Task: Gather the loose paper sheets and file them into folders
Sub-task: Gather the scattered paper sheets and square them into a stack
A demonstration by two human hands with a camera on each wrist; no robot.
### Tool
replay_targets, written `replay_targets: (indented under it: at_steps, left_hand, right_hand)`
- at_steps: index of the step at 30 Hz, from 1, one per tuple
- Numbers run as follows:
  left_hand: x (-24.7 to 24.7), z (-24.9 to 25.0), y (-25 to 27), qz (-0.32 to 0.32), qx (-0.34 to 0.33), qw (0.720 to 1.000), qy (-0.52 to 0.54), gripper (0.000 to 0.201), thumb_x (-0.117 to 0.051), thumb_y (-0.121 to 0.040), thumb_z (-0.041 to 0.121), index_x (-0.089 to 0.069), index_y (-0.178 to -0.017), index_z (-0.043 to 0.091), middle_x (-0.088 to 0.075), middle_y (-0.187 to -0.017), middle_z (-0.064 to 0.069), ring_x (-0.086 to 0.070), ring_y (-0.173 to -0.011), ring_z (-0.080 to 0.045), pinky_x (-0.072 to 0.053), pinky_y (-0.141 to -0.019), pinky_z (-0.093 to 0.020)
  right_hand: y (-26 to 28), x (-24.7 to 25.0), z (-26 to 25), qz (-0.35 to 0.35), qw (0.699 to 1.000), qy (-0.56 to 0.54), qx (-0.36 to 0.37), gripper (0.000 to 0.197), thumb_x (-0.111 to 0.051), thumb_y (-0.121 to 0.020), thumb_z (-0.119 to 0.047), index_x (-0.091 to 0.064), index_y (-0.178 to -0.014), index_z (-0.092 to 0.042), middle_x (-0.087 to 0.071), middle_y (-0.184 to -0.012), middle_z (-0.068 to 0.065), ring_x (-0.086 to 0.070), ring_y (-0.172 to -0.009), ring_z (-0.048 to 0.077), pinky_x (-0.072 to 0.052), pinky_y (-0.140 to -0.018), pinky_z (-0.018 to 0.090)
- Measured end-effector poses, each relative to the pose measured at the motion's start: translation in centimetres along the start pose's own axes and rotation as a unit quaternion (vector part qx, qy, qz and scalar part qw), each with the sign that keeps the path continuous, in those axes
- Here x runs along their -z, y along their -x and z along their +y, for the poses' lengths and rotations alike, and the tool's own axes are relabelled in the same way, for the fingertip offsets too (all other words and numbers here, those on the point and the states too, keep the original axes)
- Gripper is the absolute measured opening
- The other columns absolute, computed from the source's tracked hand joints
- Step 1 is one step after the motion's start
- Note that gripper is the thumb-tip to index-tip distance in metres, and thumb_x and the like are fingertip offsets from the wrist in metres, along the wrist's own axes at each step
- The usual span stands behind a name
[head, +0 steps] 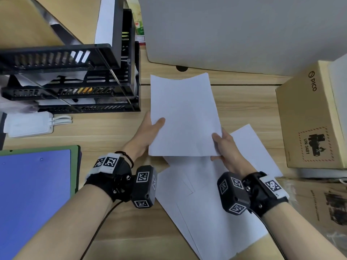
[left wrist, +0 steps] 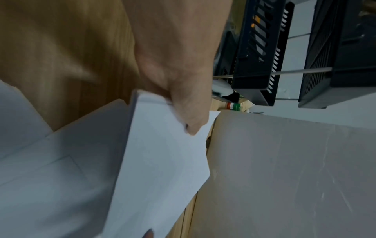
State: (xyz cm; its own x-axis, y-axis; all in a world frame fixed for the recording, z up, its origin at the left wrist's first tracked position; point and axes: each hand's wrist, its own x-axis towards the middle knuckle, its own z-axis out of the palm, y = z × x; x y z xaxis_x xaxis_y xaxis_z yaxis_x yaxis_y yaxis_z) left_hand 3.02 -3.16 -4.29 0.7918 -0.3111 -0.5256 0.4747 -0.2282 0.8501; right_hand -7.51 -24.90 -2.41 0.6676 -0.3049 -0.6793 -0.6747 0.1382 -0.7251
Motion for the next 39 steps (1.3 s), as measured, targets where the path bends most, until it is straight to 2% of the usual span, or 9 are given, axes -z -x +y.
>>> replay_targets:
  at_steps: [3, 9, 12, 20, 24, 28, 33, 37, 39]
  left_hand:
    - [0.5, -0.5, -0.7, 0.076, 0.027, 0.996, -0.026, 0.044, -0.046, -0.101, 0.023, -0.037, -0.143, 0.02, -0.057, -0.13, 0.005, -0.057, -0.115, -0.013, -0.047, -0.097, -0.031]
    - [1.0, -2.5, -0.9, 0.051, 0.146, 0.988, -0.026, 0.038, -0.042, -0.091, 0.01, -0.053, -0.128, 0.01, -0.065, -0.115, -0.006, -0.063, -0.101, -0.023, -0.051, -0.066, -0.027]
    - [0.8, -3.3, -0.7, 0.071, 0.151, 0.986, 0.008, 0.05, -0.045, -0.082, 0.016, -0.048, -0.131, 0.013, -0.061, -0.123, -0.008, -0.062, -0.104, -0.025, -0.053, -0.068, -0.03]
    - [0.2, -0.5, -2.5, 0.14, 0.086, 0.986, -0.004, 0.038, -0.04, -0.098, 0.014, -0.031, -0.134, 0.012, -0.05, -0.116, 0.001, -0.053, -0.094, -0.013, -0.045, -0.074, -0.03]
    - [0.7, -1.3, -3.0, 0.157, 0.142, 0.977, -0.024, 0.043, -0.039, -0.089, 0.014, -0.035, -0.132, 0.01, -0.055, -0.119, -0.004, -0.056, -0.099, -0.021, -0.052, -0.083, -0.036]
    - [1.0, -3.1, -2.4, 0.13, 0.188, 0.973, -0.041, 0.041, -0.033, -0.089, 0.013, -0.042, -0.13, 0.011, -0.058, -0.12, -0.01, -0.058, -0.09, -0.024, -0.05, -0.052, -0.026]
    - [1.3, -4.0, -1.6, 0.171, 0.176, 0.968, -0.048, 0.035, -0.036, -0.089, 0.017, -0.051, -0.118, 0.006, -0.057, -0.113, -0.013, -0.049, -0.087, -0.021, -0.041, -0.065, -0.031]
    - [1.4, -4.4, -0.3, 0.259, 0.149, 0.94, -0.164, 0.019, -0.044, -0.088, 0.021, -0.048, -0.106, 0.018, -0.041, -0.116, -0.003, -0.037, -0.11, -0.023, -0.041, -0.089, -0.041]
    - [0.8, -4.9, 0.2, 0.239, 0.146, 0.951, -0.13, 0.014, -0.046, -0.087, 0.019, -0.05, -0.1, 0.014, -0.048, -0.114, -0.005, -0.047, -0.102, -0.025, -0.042, -0.076, -0.035]
  right_hand:
    - [-0.7, -1.1, -1.0, -0.034, 0.999, 0.021, 0.005, 0.031, -0.042, -0.1, -0.025, -0.051, -0.129, -0.03, -0.068, -0.113, -0.005, -0.065, -0.093, 0.014, -0.049, -0.046, 0.023]
    - [-1.8, -2.6, -0.5, -0.068, 0.994, -0.007, -0.08, 0.033, -0.052, -0.096, -0.012, -0.051, -0.129, -0.014, -0.064, -0.12, 0.004, -0.064, -0.096, 0.018, -0.056, -0.053, 0.024]
    - [-1.9, -2.8, -0.4, -0.076, 0.992, -0.042, -0.089, 0.032, -0.046, -0.095, -0.002, -0.053, -0.125, -0.012, -0.064, -0.118, 0.007, -0.065, -0.101, 0.025, -0.059, -0.058, 0.029]
    - [-2.8, -3.5, -2.3, -0.091, 0.992, -0.07, -0.044, 0.037, -0.051, -0.092, -0.003, -0.053, -0.127, -0.014, -0.064, -0.121, 0.005, -0.066, -0.103, 0.024, -0.06, -0.069, 0.031]
    - [-3.2, -5.2, -1.4, -0.009, 0.992, -0.106, -0.072, 0.052, -0.037, -0.091, 0.007, -0.028, -0.137, -0.015, -0.046, -0.125, 0.006, -0.064, -0.086, 0.024, -0.062, -0.072, 0.037]
    - [-3.1, -6.2, -0.5, -0.019, 0.998, -0.052, -0.032, 0.074, -0.03, -0.09, 0.007, -0.009, -0.148, -0.033, -0.049, -0.125, 0.003, -0.067, -0.081, 0.022, -0.059, -0.084, 0.04]
    - [-4.2, -2.8, -0.4, -0.021, 0.999, 0.01, -0.042, 0.05, -0.039, -0.094, -0.002, -0.037, -0.141, -0.018, -0.054, -0.106, -0.002, -0.057, -0.087, 0.017, -0.054, -0.087, 0.04]
    - [-3.1, 3.4, 1.5, 0.072, 0.979, 0.186, 0.038, 0.044, -0.046, -0.095, -0.008, -0.049, -0.138, -0.017, -0.054, -0.134, 0.003, -0.052, -0.121, 0.021, -0.041, -0.104, 0.037]
    - [-2.1, 6.4, 3.4, 0.09, 0.969, 0.229, 0.03, 0.045, -0.05, -0.096, -0.012, -0.046, -0.141, -0.014, -0.045, -0.145, 0.006, -0.04, -0.134, 0.023, -0.034, -0.111, 0.039]
